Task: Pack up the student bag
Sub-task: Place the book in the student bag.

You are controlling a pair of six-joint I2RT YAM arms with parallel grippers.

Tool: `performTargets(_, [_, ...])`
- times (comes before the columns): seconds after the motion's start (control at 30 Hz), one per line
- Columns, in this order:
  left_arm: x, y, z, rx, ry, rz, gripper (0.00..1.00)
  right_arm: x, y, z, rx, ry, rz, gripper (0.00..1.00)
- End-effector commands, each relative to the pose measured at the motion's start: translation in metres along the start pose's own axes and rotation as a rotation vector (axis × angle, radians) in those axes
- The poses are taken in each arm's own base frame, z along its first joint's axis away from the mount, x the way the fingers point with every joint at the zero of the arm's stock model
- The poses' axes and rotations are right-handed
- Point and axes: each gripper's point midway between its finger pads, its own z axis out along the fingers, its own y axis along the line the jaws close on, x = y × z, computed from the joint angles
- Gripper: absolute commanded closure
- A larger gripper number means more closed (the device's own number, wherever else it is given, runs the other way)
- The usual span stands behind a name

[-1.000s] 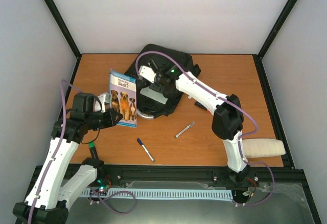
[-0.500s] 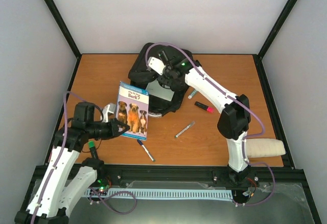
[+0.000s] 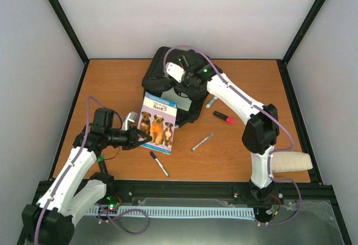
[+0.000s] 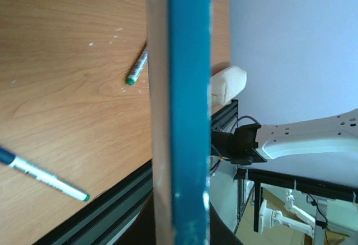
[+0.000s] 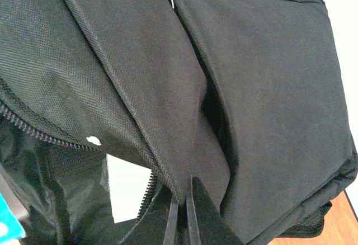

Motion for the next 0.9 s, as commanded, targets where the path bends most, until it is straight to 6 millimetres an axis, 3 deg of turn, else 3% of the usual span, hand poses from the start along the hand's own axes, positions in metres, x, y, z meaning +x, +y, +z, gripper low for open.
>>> performTargets(0.0, [-0.015,-0.032,0.007,0.168,0.020,0.110,0.99,-0.023,-0.024,-0.041,0.055,-0.146,0.001,0.97])
performTargets(0.33, [-0.030,-0.034,0.045,0.217,0.084,0.220,0.99,-0.019,-0.025,-0.045,0.041,-0.155,0.012,0.97])
performTargets(0.53, [-0.042,-0.026,0.061,0.217,0.095,0.187,0.99,-0.018,-0.021,-0.042,0.027,-0.157,0.017,0.97])
performTargets(0.77, [-0.039,-0.006,0.089,0.130,0.101,0.145,0.99,-0.015,-0.022,-0.042,0.038,-0.160,0.018,0.97])
performTargets(0.87, [-0.036,-0.008,0.101,0.153,0.071,0.161,0.99,-0.017,-0.022,-0.043,0.038,-0.167,0.020,0.97])
